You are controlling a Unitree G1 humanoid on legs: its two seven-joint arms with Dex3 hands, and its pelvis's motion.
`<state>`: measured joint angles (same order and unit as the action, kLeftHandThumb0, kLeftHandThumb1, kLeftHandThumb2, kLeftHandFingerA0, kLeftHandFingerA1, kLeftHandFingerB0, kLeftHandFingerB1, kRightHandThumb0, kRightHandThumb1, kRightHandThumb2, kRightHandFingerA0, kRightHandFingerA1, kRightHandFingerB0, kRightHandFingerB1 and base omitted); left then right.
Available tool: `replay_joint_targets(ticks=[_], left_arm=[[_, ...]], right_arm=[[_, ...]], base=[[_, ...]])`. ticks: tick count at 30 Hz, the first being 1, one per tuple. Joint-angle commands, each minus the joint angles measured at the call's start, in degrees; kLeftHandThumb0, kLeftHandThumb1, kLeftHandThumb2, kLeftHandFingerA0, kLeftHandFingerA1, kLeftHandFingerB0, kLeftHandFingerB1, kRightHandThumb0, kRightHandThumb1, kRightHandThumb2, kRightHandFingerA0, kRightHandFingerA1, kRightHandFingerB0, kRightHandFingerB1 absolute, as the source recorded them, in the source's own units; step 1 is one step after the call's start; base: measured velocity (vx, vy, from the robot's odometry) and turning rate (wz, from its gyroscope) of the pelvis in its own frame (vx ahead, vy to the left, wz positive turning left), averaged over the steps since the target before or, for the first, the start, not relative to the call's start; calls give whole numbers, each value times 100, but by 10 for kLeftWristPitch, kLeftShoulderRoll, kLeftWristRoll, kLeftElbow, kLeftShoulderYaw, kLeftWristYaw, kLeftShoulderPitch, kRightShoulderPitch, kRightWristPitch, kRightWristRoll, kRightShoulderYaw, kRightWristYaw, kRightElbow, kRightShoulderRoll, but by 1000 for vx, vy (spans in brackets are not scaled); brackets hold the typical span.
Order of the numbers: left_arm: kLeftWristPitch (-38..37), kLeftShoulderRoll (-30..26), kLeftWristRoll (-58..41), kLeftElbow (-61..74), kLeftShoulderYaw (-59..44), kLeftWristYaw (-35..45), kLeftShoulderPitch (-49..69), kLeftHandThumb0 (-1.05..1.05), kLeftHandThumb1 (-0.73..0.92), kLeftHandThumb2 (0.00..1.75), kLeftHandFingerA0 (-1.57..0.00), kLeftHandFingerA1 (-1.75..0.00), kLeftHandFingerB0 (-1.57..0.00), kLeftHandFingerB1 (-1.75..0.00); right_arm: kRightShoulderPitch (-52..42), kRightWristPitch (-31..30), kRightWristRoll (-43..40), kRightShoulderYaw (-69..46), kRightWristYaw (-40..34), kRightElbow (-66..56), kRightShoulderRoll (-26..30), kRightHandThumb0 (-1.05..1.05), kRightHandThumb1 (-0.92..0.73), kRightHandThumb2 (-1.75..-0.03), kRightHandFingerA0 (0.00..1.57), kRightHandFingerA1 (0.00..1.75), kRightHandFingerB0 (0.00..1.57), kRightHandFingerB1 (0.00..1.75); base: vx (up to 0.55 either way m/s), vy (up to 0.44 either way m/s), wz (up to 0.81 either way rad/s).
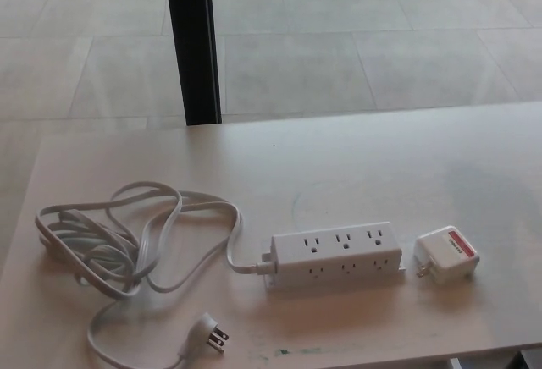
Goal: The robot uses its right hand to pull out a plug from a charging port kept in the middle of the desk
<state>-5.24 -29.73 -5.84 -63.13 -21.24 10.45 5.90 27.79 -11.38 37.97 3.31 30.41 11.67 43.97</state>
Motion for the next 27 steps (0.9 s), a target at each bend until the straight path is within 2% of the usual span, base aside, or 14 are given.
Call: replay_joint_targets(ticks=[1, 2, 3, 4, 9, 18, 19, 21, 22, 23, 24, 25, 26, 27], left_arm=[[-5, -13, -14, 0, -12, -3, 7, -90, 92, 90, -66, -58, -42, -46], [-4, -13, -15, -1, -13, -3, 6, -90, 92, 89, -66, -58, -41, -46], [-5, -14, -14, -3, -12, -4, 4, -91, 92, 89, -66, -58, -41, -45], [-8, -15, -12, -7, -11, -5, 2, -95, 84, 97, -67, -62, -43, -50], [-13, -16, -13, -6, -12, 0, 3, -90, 92, 90, -63, -59, -40, -46], [-9, -10, -11, -10, -10, -8, 7, -93, 84, 98, -69, -61, -45, -49], [-8, -10, -13, -8, -12, -8, 8, -92, 83, 97, -67, -63, -45, -51], [-9, -11, -17, -11, -16, -3, 7, -80, 83, 123, -64, -67, -38, -54], [-8, -11, -19, -12, -17, -1, 6, -80, 83, 123, -64, -67, -38, -54], [-12, -10, -20, -17, -19, 0, 4, -95, 83, 96, -66, -62, -43, -49], [-12, -10, -21, -20, -20, -1, 2, -90, 92, 85, -65, -58, -42, -45], [-11, -10, -20, -21, -20, -4, 1, -87, 92, 82, -66, -58, -46, -47], [-13, -10, -18, -16, -18, -6, 7, -89, 91, 87, -66, -58, -42, -46], [-14, -11, -16, -12, -16, -3, 12, -90, 92, 88, -65, -58, -41, -45]], right_arm=[[-199, -6, -142, -374, -65, 32, 59, -100, -66, -110, 115, 118, 6, 55], [-212, -6, -149, -402, -76, 56, 58, -105, -86, -66, 115, 123, 3, 72], [-223, 2, -156, -422, -92, 77, 56, -105, -65, -111, 119, 118, 8, 74], [-241, 14, -164, -448, -117, 105, 51, -105, -85, -66, 120, 123, 0, 99], [-328, 28, -192, -546, -204, 151, -9, -105, -89, -67, 129, 123, 0, 115], [-366, 6, -322, -681, -291, 252, -143, -105, -86, -65, 120, 123, 0, 93], [-368, 8, -327, -681, -298, 266, -153, -105, -63, -117, 118, 120, 0, 70], [-359, -5, -341, -697, -306, 285, -163, -105, -66, -118, 114, 119, 3, 70], [-358, -3, -341, -698, -308, 289, -163, -105, -66, -118, 114, 119, 3, 70], [-352, -11, -337, -699, -318, 290, -164, -105, -92, -69, 114, 116, 1, 94], [-340, -15, -351, -717, -326, 302, -165, -105, -89, -69, 114, 121, 6, 102], [-332, -22, -354, -726, -339, 312, -165, -105, -62, -114, 122, 124, 10, 81], [-329, -24, -361, -734, -337, 318, -167, -105, -64, -114, 115, 126, 11, 77], [-323, -39, -360, -741, -347, 318, -169, -105, -92, -73, 115, 126, 7, 98]], base=[[0, 0, 0], [0, 0, 0], [0, 0, 0], [0, 0, 0], [0, 0, 0], [0, 0, 0], [0, 0, 0], [0, 0, 0], [0, 0, 0], [0, 0, 0], [0, 0, 0], [0, 0, 0], [0, 0, 0], [0, 0, 0]])
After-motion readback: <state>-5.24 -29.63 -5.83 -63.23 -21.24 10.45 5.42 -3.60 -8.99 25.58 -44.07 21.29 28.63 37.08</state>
